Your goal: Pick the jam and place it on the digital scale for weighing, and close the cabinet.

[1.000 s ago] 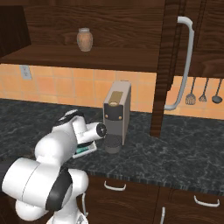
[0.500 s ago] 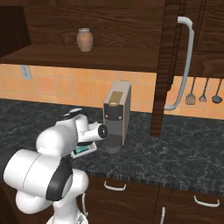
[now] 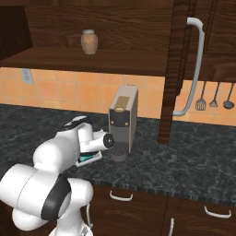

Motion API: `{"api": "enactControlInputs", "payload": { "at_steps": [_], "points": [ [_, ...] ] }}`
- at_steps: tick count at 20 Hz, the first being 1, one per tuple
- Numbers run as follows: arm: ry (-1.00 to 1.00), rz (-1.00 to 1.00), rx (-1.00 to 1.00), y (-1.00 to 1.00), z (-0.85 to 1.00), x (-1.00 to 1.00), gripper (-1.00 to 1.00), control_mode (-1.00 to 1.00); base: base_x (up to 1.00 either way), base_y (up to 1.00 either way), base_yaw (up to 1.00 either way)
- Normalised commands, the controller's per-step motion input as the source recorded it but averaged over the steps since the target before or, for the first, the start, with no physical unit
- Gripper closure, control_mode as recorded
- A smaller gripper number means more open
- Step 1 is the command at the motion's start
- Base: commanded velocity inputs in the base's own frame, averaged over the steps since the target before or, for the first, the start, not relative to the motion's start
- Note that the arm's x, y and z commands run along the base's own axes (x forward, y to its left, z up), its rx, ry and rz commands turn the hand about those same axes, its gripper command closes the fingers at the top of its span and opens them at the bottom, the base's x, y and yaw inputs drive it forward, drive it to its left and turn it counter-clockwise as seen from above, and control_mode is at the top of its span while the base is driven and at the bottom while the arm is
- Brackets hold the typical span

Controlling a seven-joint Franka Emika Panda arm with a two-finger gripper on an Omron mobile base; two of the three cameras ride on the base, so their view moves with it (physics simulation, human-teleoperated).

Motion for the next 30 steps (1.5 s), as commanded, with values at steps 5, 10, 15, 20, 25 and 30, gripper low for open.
{"api": "enactControlInputs", "payload": {
  "at_steps": [5, 10, 15, 20, 25, 30],
  "points": [
    [-0.02, 0.0, 0.0, -0.05, -0.03, 0.03, -1.0, -1.0, 0.0, 0.0, 0.0],
    [0.01, 0.0, 0.0, 0.08, -0.2, 0.3, -1.0, -1.0, 0.0, 0.0, 0.0],
    [0.11, 0.0, 0.02, -0.51, -0.33, -0.48, -1.0, -1.0, 0.0, 0.0, 0.0],
    [-0.01, 0.0, 0.01, -0.17, -0.02, -0.27, -1.0, -1.0, 0.0, 0.0, 0.0],
    [-0.46, 0.0, 0.04, -0.53, 0.54, -0.74, -1.0, -1.0, 0.0, 0.0, 0.0],
    [-0.54, -0.02, 0.21, -0.94, 0.68, -0.76, -1.0, -1.0, 0.0, 0.0, 0.0]
  ]
}}
